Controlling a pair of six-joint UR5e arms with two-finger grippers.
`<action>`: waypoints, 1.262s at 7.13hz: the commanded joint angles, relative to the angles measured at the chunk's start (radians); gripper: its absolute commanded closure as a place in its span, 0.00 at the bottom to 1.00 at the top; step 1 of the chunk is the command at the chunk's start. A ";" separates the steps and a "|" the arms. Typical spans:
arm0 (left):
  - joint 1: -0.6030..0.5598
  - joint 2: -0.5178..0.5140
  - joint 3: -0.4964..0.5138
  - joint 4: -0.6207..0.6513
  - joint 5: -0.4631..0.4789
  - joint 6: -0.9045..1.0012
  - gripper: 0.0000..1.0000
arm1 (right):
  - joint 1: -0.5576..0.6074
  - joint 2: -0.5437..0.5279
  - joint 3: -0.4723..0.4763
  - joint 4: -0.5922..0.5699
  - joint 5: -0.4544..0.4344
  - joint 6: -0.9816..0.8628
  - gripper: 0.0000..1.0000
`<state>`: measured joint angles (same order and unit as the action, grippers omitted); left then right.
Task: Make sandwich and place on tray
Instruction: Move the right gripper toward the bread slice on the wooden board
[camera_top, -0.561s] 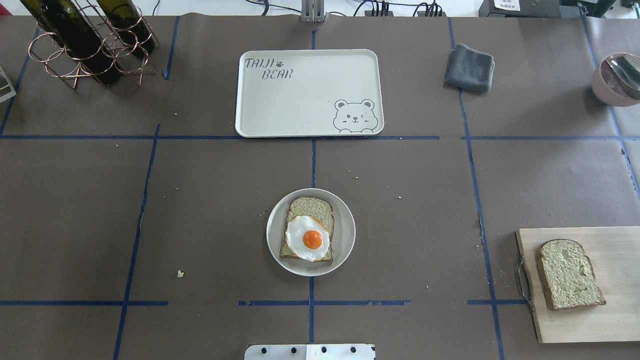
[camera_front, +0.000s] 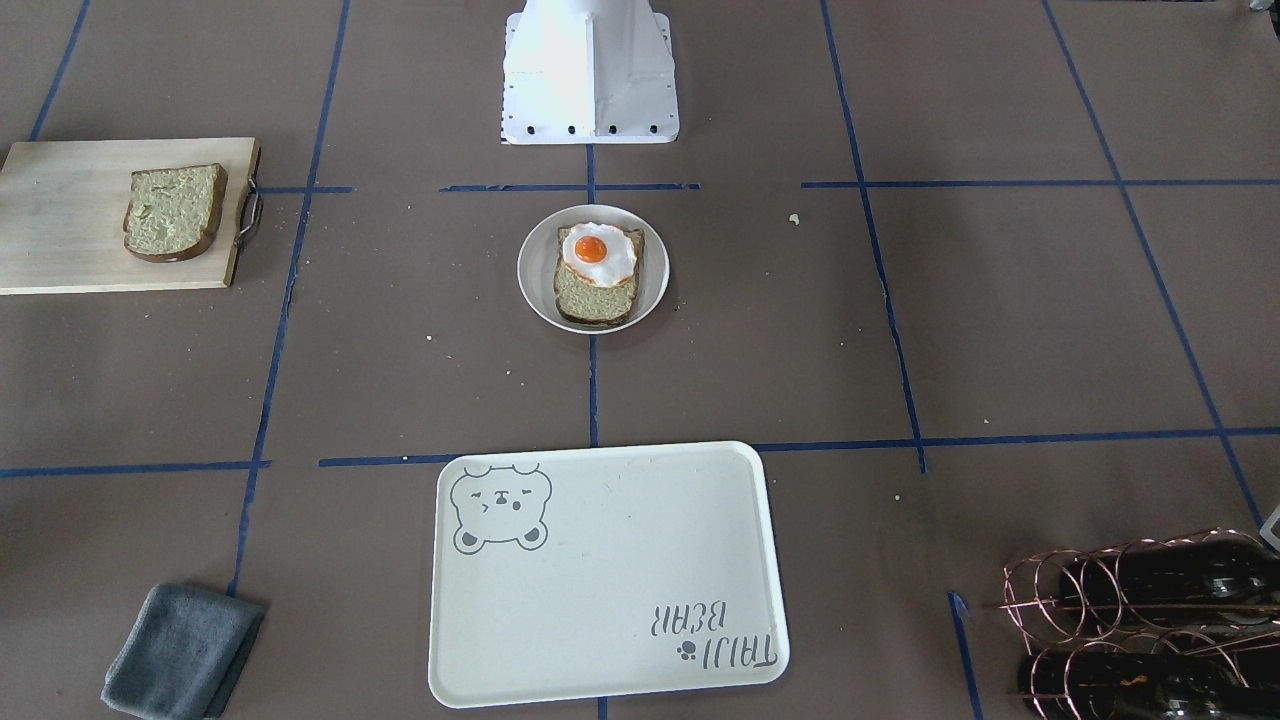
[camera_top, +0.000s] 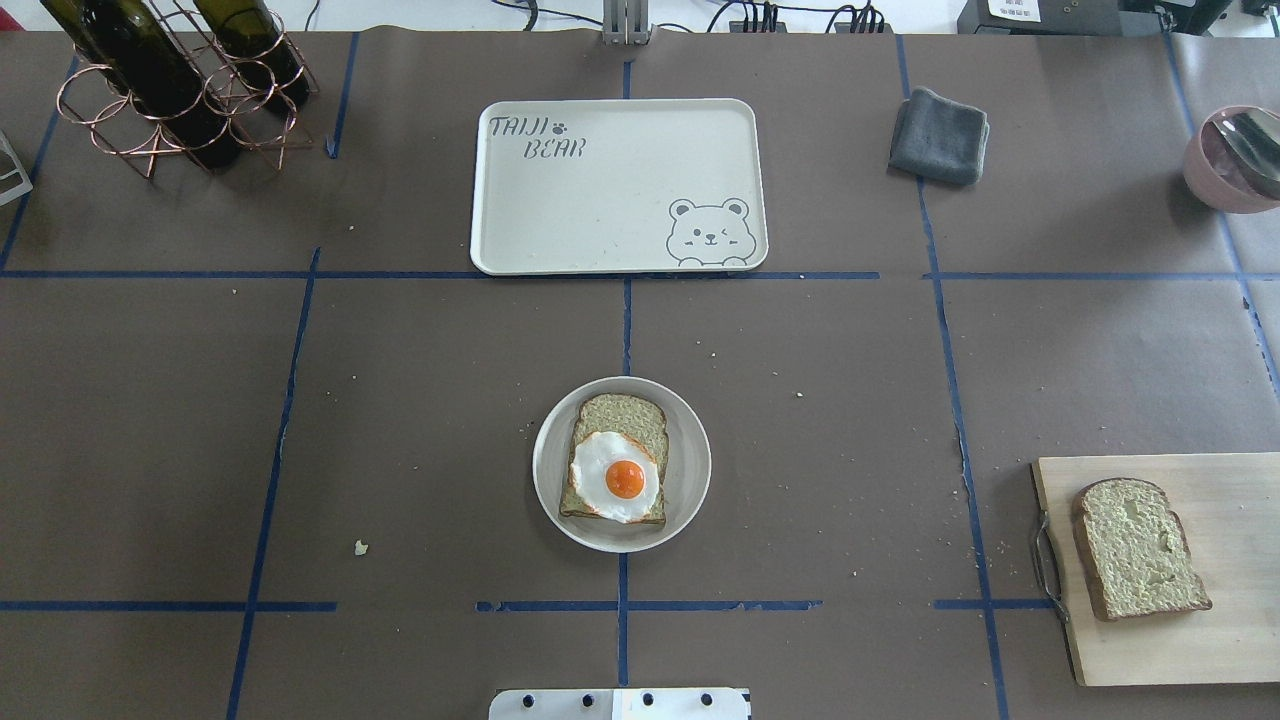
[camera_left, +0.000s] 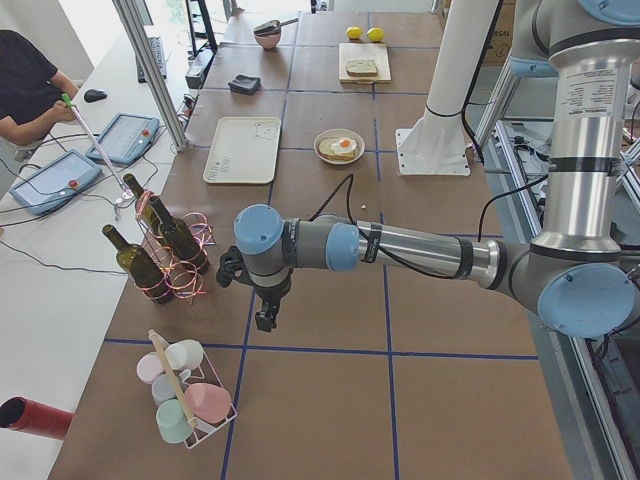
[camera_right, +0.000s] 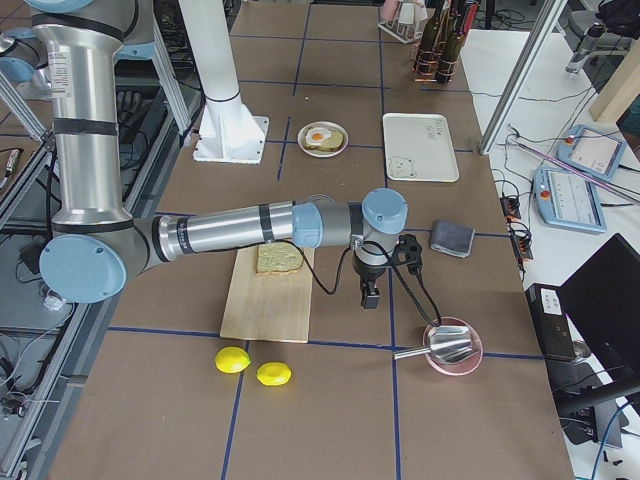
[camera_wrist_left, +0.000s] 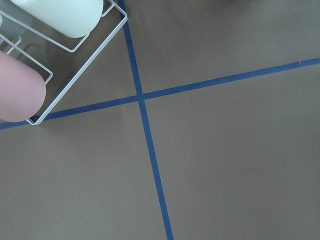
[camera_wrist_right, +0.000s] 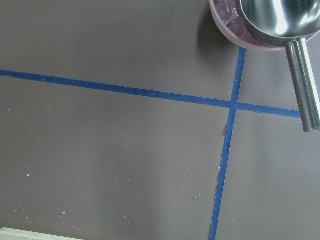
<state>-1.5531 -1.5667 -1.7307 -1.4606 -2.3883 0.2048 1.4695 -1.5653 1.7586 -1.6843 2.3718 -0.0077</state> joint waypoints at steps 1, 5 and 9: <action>0.001 -0.003 -0.012 -0.004 -0.008 0.001 0.00 | -0.003 -0.001 0.025 0.015 0.003 0.000 0.00; 0.004 0.007 -0.015 -0.117 -0.009 -0.044 0.00 | -0.314 -0.184 0.102 0.506 0.018 0.590 0.00; 0.005 0.022 0.020 -0.230 -0.008 -0.045 0.00 | -0.567 -0.378 0.093 0.937 -0.102 0.960 0.04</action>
<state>-1.5479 -1.5469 -1.7201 -1.6766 -2.3963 0.1596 0.9637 -1.8959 1.8552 -0.8321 2.2846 0.8921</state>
